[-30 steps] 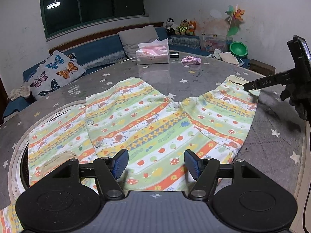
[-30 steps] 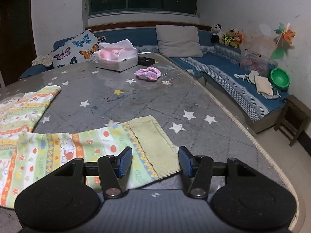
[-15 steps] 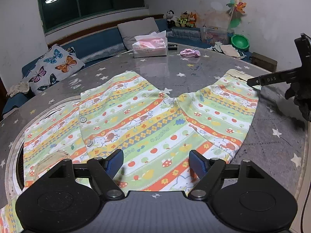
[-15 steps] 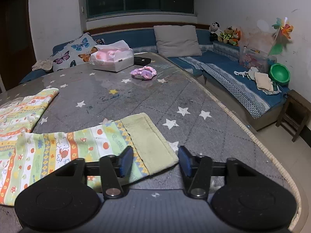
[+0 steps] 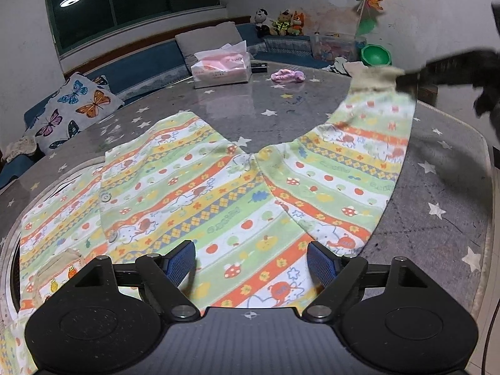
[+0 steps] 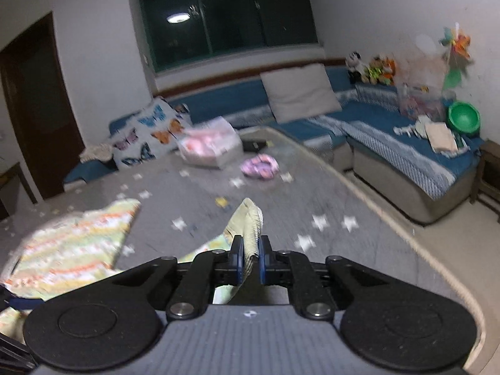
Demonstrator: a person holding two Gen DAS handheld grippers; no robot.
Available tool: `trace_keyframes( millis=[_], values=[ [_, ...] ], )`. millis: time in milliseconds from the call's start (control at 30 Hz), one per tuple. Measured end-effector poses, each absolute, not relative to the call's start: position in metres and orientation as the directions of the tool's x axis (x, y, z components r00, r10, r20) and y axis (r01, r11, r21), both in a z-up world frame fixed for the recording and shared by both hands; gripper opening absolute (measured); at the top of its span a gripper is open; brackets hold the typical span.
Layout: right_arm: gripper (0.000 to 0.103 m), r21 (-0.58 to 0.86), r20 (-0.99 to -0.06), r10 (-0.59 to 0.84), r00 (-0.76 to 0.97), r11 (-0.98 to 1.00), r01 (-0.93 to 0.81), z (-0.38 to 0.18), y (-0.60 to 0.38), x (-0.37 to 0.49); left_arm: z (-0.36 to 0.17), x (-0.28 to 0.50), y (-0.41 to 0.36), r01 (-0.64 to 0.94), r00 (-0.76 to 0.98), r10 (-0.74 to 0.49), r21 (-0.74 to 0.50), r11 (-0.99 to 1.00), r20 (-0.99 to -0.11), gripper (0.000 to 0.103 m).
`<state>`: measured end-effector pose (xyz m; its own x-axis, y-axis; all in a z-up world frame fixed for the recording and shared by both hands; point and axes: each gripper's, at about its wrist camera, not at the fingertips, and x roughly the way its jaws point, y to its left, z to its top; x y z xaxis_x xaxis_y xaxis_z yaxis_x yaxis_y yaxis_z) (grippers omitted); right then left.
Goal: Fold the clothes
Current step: 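Grasp the sleeve cuff with the right gripper and fold it across the shirt body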
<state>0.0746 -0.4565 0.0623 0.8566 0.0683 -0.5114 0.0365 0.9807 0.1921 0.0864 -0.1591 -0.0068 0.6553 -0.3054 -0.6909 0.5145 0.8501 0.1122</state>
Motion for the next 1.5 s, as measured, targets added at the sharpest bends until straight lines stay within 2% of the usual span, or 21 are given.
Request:
trace_keyframes(
  millis=[333, 500, 633, 867, 1200, 1267, 1500],
  values=[
    [0.008, 0.216, -0.392, 0.211, 0.895, 0.967, -0.133, 0.135, -0.413, 0.072, -0.007, 0.082, -0.159, 0.520, 0.665, -0.323, 0.108, 0.847, -0.673, 0.084],
    [0.008, 0.178, -0.356, 0.308, 0.882, 0.949, -0.260, 0.164, -0.366, 0.075, 0.009, 0.071, -0.132, 0.485, 0.703, -0.333, 0.081, 0.871, -0.629, 0.086],
    [0.008, 0.151, -0.344, 0.386, 0.856, 0.923, -0.355, 0.176, -0.324, 0.077, 0.019, 0.061, -0.094, 0.409, 0.751, -0.290, 0.073, 0.910, -0.593, 0.087],
    [0.008, 0.139, -0.387, 0.528, 0.756, 0.844, -0.518, 0.167, -0.235, 0.087, 0.025, 0.043, -0.022, 0.233, 0.811, -0.169, 0.044, 0.971, -0.561, 0.092],
    [0.011, 0.169, -0.547, 0.610, 0.574, 0.752, -0.637, 0.104, -0.139, 0.098, 0.022, 0.025, 0.034, 0.084, 0.822, -0.070, -0.002, 0.996, -0.566, 0.094],
    [0.019, 0.182, -0.562, 0.616, 0.552, 0.743, -0.645, 0.097, -0.137, 0.096, 0.022, 0.025, 0.040, 0.071, 0.822, -0.059, 0.000, 0.997, -0.566, 0.095],
    [0.020, 0.157, -0.606, 0.557, 0.568, 0.784, -0.601, 0.088, -0.174, 0.093, 0.032, 0.024, 0.051, 0.035, 0.835, -0.033, -0.007, 0.999, -0.549, 0.097]
  ],
)
